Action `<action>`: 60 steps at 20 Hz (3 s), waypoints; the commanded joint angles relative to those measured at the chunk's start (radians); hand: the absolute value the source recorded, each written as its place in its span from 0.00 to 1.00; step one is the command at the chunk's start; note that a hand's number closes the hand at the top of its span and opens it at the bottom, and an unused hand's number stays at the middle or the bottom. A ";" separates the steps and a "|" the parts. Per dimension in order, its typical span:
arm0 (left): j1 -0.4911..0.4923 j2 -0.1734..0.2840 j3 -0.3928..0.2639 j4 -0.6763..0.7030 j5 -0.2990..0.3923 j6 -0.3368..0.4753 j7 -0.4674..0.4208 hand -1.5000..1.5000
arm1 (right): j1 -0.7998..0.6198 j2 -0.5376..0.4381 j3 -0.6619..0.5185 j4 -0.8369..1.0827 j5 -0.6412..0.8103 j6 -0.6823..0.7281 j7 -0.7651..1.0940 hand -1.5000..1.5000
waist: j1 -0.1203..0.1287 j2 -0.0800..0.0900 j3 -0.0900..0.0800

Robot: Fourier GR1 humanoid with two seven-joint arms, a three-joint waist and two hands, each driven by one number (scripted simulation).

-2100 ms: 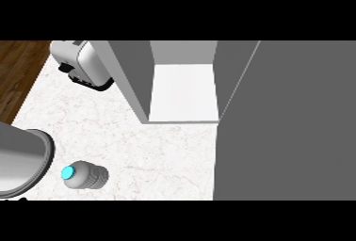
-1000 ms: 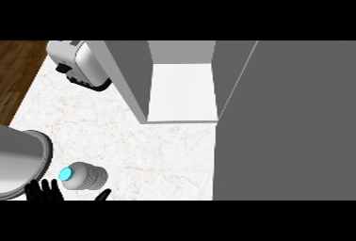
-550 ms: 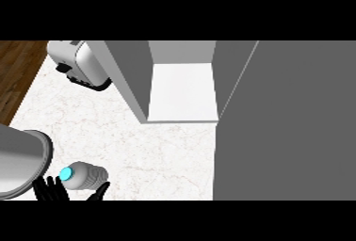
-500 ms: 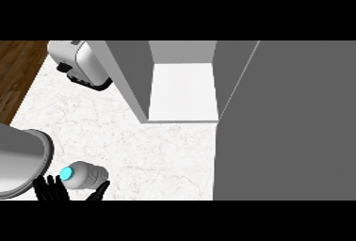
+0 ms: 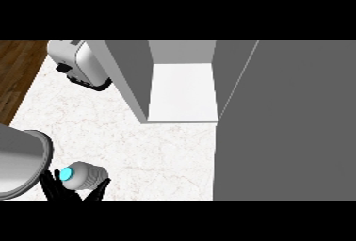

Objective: Pick up the bottled water, place it into the cabinet and close the cabinet

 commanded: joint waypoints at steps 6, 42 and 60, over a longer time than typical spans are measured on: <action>-0.090 -0.015 0.013 0.069 0.044 -0.106 -0.079 1.00 | 0.066 0.021 -0.040 -0.141 -0.069 0.035 0.013 0.00 | -0.003 -0.002 0.001; -0.292 0.022 -0.408 -0.396 -0.275 -0.042 0.432 1.00 | 0.013 0.021 -0.043 -0.112 -0.087 0.029 0.023 0.00 | 0.009 -0.006 0.002; -0.733 -0.015 -0.632 -0.505 -0.341 0.539 0.802 1.00 | -0.047 0.045 -0.031 -0.126 -0.089 0.028 0.119 0.00 | -0.013 0.001 0.001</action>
